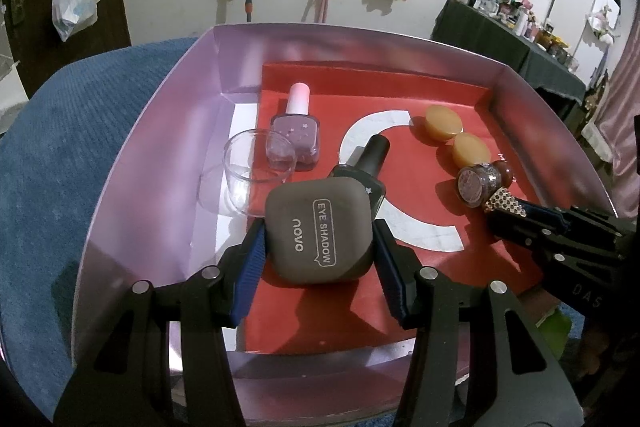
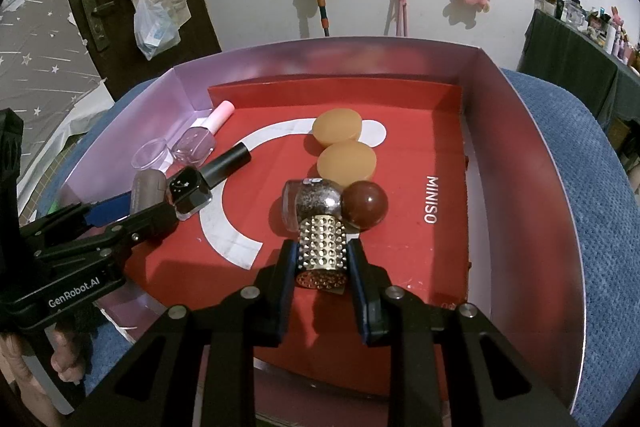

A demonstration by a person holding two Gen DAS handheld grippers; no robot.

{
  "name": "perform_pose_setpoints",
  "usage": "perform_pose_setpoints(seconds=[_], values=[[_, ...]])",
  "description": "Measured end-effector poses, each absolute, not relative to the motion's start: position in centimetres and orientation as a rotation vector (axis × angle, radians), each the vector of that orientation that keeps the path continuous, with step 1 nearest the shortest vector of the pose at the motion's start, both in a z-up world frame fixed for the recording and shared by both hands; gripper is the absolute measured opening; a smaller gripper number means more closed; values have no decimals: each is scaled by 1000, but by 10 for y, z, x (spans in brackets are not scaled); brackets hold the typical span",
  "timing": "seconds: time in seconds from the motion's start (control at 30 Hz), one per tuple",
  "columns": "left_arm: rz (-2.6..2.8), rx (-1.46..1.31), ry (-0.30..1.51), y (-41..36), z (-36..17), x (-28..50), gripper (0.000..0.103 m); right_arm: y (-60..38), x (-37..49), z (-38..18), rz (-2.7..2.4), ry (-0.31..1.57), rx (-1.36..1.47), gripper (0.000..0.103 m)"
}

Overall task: Organize rigid objects
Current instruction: 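Open the left gripper beside the black polish while the right releases the cylinder by the puffs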

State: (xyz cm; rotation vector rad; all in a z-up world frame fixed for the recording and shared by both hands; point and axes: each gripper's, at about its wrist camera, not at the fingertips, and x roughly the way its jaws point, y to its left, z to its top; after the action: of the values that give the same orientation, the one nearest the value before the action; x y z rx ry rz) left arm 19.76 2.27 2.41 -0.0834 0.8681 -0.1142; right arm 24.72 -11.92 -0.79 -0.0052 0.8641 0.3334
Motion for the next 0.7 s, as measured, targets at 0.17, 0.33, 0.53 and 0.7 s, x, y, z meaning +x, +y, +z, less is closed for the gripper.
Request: perform_pose_setpoints(seconds=[0.17, 0.33, 0.53, 0.7], values=[[-113, -83, 867, 23, 24, 198, 50, -120, 247, -8, 334, 865, -3, 28], [-109, -74, 863, 23, 24, 198, 51, -120, 247, -8, 335, 865, -1, 28], [-90, -42, 839, 20, 28, 195, 53, -122, 245, -3, 343, 861, 9, 43], [-100, -40, 815, 18, 35, 189, 61, -123, 242, -1, 345, 852, 19, 45]])
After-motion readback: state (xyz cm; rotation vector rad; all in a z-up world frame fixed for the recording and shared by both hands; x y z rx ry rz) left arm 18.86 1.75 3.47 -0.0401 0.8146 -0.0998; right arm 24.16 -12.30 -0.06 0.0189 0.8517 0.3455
